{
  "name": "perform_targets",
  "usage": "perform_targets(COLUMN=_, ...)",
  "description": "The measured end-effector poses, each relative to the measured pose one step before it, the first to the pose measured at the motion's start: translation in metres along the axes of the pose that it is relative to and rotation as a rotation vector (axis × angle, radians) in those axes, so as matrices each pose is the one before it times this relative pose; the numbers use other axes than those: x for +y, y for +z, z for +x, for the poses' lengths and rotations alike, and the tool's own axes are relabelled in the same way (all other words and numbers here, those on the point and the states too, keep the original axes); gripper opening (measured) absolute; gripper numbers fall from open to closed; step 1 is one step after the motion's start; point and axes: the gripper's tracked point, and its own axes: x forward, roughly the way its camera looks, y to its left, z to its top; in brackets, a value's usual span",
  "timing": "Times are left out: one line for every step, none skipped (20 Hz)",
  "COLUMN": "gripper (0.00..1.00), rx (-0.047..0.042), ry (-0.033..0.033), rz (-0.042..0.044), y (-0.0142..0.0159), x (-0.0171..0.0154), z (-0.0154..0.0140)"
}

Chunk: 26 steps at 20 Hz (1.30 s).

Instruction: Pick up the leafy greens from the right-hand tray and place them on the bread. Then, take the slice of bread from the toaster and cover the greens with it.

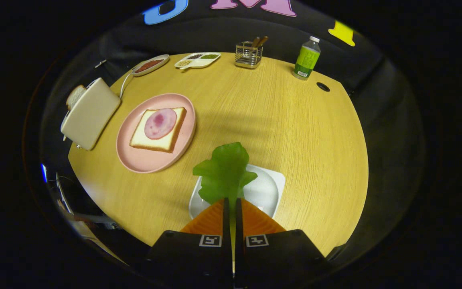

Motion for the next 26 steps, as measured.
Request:
perform_targets(gripper=0.07, rx=-0.01879, ry=0.00602, rz=-0.00657, y=0.00951, x=0.00433, z=-0.00793)
perform_targets(gripper=0.07, rx=-0.01807, ry=0.00529, rz=-0.00922, y=0.00975, x=0.00542, z=-0.00638)
perform_targets(gripper=0.07, rx=-0.01337, ry=0.01012, rz=-0.00979, y=0.01011, x=0.00671, z=-0.00574)
perform_targets(gripper=0.07, rx=-0.01465, ry=0.01235, rz=-0.00961, y=0.01103, x=0.00805, z=-0.00412)
perform_targets(gripper=0.07, rx=-0.01365, ry=0.01266, rz=-0.01289, y=0.00999, x=0.00734, z=-0.00301)
perform_targets(gripper=0.07, rx=-0.01134, ry=0.01182, rz=-0.01395, y=0.01013, x=0.00803, z=-0.0011)
perform_targets(gripper=0.07, rx=-0.01032, ry=0.00807, rz=-0.01423, y=0.0077, x=0.00809, z=-0.00101)
perform_targets(gripper=0.07, rx=-0.00724, ry=0.01196, rz=-0.01175, y=0.00822, x=0.0085, z=0.00047)
perform_targets(gripper=0.07, rx=-0.007, ry=0.01391, rz=-0.00819, y=0.00692, x=0.00966, z=0.002)
perform_targets(gripper=0.07, rx=-0.00638, ry=0.01252, rz=-0.00802, y=0.00686, x=0.00861, z=0.0035)
perform_targets(gripper=0.07, rx=-0.00491, ry=0.0102, rz=-0.00909, y=0.00658, x=0.00809, z=0.00372)
perform_targets(gripper=0.07, rx=-0.00169, ry=0.01168, rz=-0.01056, y=0.00637, x=0.00706, z=0.00389)
perform_targets(gripper=0.07, rx=0.00094, ry=0.01443, rz=-0.0082, y=0.00533, x=0.00843, z=0.00284)
perform_targets(gripper=0.07, rx=0.00242, ry=0.00892, rz=-0.0053, y=0.00474, x=0.00688, z=0.00393)
perform_targets(gripper=0.07, rx=0.00952, ry=0.00912, rz=0.00058, y=0.00366, x=0.007, z=0.00434)
perform_targets(gripper=0.07, rx=0.00481, ry=0.0129, rz=-0.00005, y=0.00426, x=0.00646, z=0.00474)
perform_targets(gripper=0.07, rx=0.0026, ry=0.00084, rz=-0.00487, y=0.0043, x=0.00235, z=0.00425)
perform_targets(gripper=0.07, rx=0.00837, ry=-0.00366, rz=-0.00378, y=0.00329, x=0.00157, z=0.00278)
perform_targets(gripper=0.07, rx=0.00687, ry=0.00555, rz=-0.00435, y=0.00204, x=0.00347, z=0.00357)
perform_targets(gripper=0.07, rx=0.00431, ry=0.0031, rz=-0.00294, y=0.0027, x=0.00219, z=0.00376)
perform_targets(gripper=0.07, rx=0.00515, ry=0.00313, rz=-0.00446, y=0.00325, x=0.00172, z=0.00288)
perform_targets(gripper=0.07, rx=0.00509, ry=0.00066, rz=-0.00457, y=0.00166, x=0.00169, z=0.00224)
perform_targets(gripper=0.07, rx=0.00565, ry=0.00064, rz=-0.00395, y=0.00139, x=0.00117, z=0.00264)
perform_targets(gripper=0.07, rx=0.00327, ry=0.0003, rz=-0.00066, y=0.00138, x=0.00045, z=0.00358)
perform_targets(gripper=0.07, rx=0.00419, ry=0.00286, rz=0.00367, y=0.0012, x=0.00057, z=0.00393)
perform_targets(gripper=0.11, rx=0.00211, ry=0.00133, rz=0.00656, y=0.00176, x=-0.00015, z=0.00355)
